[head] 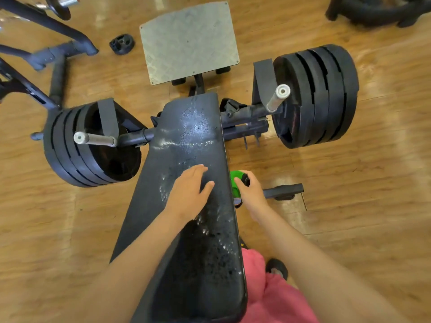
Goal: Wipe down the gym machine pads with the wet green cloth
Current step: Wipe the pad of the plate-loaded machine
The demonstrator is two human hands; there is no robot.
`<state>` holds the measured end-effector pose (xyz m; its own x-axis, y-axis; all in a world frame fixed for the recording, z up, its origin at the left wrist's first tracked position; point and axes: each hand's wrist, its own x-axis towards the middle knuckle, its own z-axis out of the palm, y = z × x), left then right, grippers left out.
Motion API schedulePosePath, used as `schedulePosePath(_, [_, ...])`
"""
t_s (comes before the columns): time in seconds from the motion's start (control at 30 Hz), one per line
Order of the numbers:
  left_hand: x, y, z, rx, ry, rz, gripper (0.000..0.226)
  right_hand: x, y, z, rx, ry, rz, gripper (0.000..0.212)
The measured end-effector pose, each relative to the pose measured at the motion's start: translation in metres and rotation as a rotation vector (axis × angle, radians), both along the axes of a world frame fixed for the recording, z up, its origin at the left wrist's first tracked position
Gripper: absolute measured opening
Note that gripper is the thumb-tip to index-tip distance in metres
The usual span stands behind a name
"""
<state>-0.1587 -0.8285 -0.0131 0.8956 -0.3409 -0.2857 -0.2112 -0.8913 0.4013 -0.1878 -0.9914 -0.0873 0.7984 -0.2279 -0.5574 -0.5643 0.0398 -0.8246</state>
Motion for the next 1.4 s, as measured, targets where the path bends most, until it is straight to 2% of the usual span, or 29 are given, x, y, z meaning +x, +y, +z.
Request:
schedulePosePath(0.17, [0.049,-0.005,-0.035,0.052,0.037,-0.035,0.045,-0.019,-0.004,0.009,0.059,-0.015,0.005,0.016])
schedulePosePath(0.37, [0.082,-0.027,-0.059,0.034,-0.038,-0.05,0.028,-0.047,-0.007,0.021,0.107,0.005,0.044,0.023])
schedulePosePath(0.5, [0.08,-0.033,-0.068,0.011,-0.11,0.028,0.03,-0.025,-0.009,0.011,0.157,0.028,0.043,0.019])
schedulePosePath(0.8, [0.08,-0.038,-0.067,0.021,-0.093,0.061,0.025,0.06,-0.012,-0.036,0.195,0.035,-0.008,0.016])
schedulePosePath(1.17, [0.081,-0.041,-0.063,0.021,-0.085,0.088,0.027,0.004,-0.024,-0.019,0.33,0.078,0.151,0.025])
schedulePosePath(1.4, [0.081,-0.042,-0.065,0.022,-0.093,0.111,0.026,0.04,-0.02,-0.039,0.278,0.058,0.109,0.024])
